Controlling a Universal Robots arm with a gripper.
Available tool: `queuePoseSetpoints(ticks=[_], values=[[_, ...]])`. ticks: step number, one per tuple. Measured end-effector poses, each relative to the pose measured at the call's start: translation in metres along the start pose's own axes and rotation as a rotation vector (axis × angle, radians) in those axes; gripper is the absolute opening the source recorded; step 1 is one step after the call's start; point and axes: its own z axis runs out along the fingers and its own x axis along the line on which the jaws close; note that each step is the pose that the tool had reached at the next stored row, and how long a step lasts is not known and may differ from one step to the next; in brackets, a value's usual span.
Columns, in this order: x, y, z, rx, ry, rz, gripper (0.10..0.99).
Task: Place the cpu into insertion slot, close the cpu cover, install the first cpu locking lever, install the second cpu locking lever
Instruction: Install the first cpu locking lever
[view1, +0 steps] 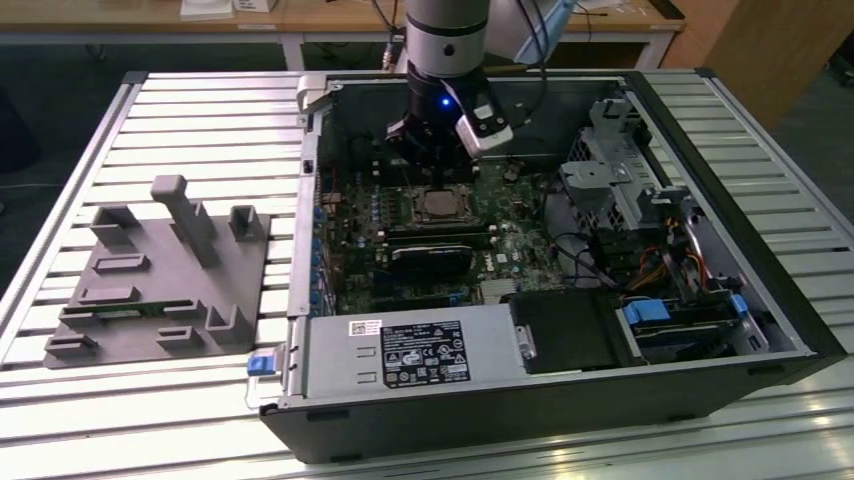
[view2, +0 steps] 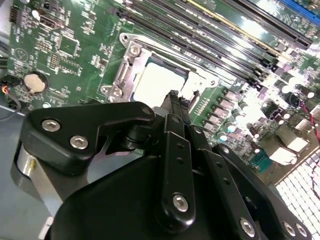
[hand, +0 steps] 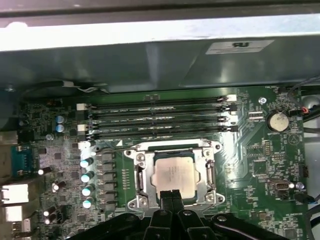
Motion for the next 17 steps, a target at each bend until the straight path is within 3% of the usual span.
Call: queuePoseSetpoints(ticks=[17], values=[[0.0427,-0.0034,-0.0012,0.000,-0.0007,0.000,0.106]])
